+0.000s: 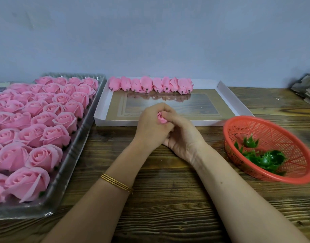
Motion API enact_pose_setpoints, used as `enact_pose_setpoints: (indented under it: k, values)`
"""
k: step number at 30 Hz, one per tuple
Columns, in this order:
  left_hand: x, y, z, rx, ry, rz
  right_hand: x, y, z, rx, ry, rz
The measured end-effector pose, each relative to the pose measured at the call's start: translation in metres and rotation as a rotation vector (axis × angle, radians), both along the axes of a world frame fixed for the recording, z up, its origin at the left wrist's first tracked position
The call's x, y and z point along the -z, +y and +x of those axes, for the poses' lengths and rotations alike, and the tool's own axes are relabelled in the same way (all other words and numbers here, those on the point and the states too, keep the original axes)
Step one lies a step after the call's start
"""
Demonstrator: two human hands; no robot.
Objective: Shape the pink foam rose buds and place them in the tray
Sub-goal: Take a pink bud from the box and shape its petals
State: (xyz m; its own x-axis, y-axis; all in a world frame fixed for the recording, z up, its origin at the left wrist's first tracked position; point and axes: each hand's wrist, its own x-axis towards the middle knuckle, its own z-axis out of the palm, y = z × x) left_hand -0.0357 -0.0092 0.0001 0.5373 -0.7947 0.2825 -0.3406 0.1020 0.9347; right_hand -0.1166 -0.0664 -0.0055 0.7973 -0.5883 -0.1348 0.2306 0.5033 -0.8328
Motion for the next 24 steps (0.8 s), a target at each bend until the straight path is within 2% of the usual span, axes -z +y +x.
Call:
enact_pose_setpoints:
  k: [5, 8, 11, 16, 24]
  values:
    - [0.000, 0.003, 0.002, -0.102, 0.115, -0.077, -0.001, -0.007, -0.006, -0.135, -0.049, 0.081]
    - [0.000, 0.005, 0.006, -0.110, 0.258, -0.138, 0.000, -0.006, -0.008, -0.178, -0.015, -0.026]
    - [0.000, 0.005, 0.007, -0.097, 0.314, -0.145, 0.004, 0.000, -0.005, -0.115, 0.033, -0.194]
    - [0.000, 0.006, 0.007, -0.001, 0.319, -0.149, 0.008, 0.002, -0.002, 0.055, 0.058, -0.304]
    - [-0.004, 0.007, 0.008, 0.154, 0.426, -0.100, 0.006, -0.005, -0.006, -0.076, 0.064, -0.182]
